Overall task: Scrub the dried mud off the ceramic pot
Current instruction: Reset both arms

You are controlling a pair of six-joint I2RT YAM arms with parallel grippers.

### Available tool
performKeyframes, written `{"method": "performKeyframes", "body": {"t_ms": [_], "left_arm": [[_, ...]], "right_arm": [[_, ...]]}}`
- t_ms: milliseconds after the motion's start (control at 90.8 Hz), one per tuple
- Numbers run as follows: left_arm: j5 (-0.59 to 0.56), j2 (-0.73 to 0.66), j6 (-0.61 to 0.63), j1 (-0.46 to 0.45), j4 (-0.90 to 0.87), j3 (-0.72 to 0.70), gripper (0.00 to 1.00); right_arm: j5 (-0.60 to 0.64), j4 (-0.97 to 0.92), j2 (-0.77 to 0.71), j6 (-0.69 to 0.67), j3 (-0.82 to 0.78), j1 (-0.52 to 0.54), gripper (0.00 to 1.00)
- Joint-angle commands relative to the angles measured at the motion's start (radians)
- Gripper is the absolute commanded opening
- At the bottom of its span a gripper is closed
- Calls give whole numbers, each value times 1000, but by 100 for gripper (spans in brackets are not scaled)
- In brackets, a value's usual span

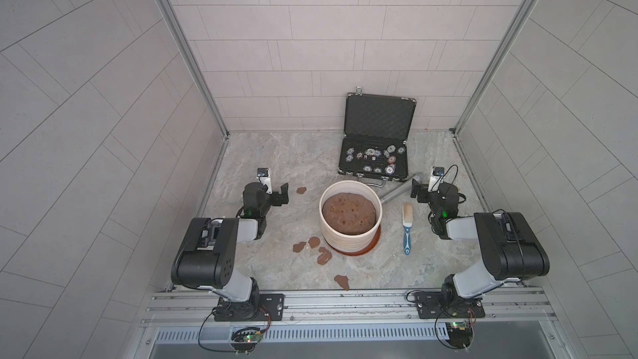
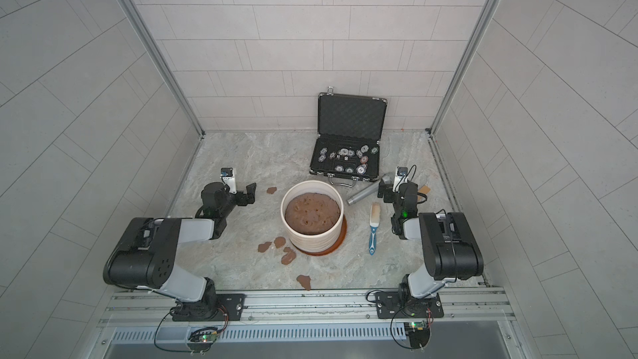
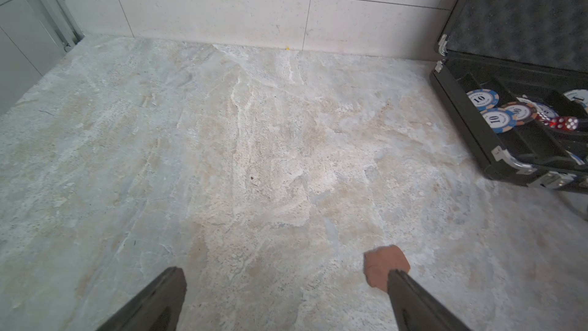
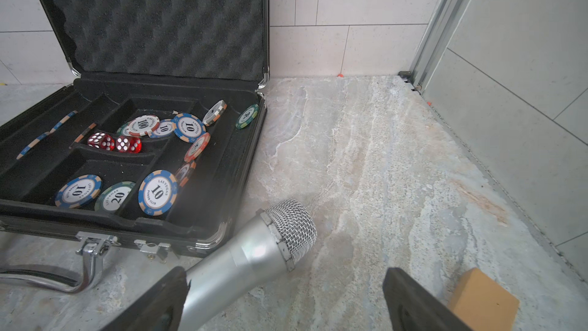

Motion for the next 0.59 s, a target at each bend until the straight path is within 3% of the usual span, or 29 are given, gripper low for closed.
{"method": "performKeyframes", "body": {"t_ms": [0, 583], "left_arm": [[-15, 3, -13, 5, -6, 14, 100], [-13, -2, -12, 4, -4, 10, 100]], "right_arm": [[-5, 13, -17, -10, -3, 5, 100], [-3, -9, -16, -18, 6, 12, 100]]}}
